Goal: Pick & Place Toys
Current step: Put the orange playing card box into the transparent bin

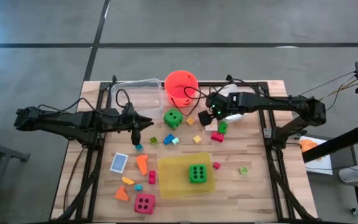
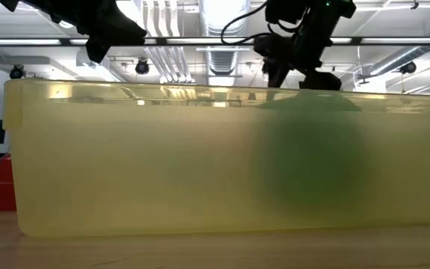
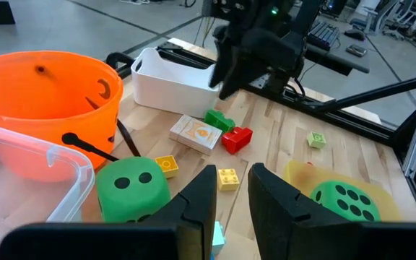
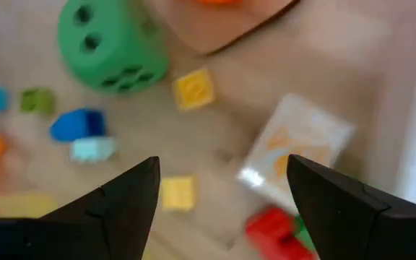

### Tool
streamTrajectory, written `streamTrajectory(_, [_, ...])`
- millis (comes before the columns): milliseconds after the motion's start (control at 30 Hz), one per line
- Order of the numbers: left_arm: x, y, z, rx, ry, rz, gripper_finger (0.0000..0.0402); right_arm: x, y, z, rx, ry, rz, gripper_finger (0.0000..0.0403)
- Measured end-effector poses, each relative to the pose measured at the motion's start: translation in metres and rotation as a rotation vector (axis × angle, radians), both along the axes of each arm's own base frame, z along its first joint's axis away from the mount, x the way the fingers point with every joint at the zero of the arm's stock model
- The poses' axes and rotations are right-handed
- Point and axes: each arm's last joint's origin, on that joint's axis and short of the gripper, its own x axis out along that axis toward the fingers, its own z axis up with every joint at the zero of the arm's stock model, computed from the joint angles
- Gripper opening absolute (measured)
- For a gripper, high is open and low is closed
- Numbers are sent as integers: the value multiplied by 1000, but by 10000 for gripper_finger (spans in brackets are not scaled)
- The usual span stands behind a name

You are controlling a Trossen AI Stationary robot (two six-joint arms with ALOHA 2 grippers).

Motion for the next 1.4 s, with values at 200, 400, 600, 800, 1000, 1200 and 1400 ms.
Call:
streamTrajectory(200, [0,0,0,-2,0,1,78,4,1,-7,63,10,-12,292])
streamTrajectory(400, [0,0,0,-2,0,1,78,9,0,-19,74,58,-4,292])
streamTrajectory(600, [0,0,0,-2,0,1,78,15,0,-37,100,134,-27,314])
streamTrajectory(800, [0,0,0,-1,0,0,78,20,-2,-52,86,195,-28,365])
streamTrajectory(1000, [0,0,0,-1,1,0,78,22,-3,-59,89,221,-25,382])
streamTrajectory(1200, [0,0,0,0,1,-1,78,24,-5,-67,50,256,-60,383])
streamTrajectory(1400, [0,0,-1,0,5,-1,78,26,-6,-79,58,296,-93,383])
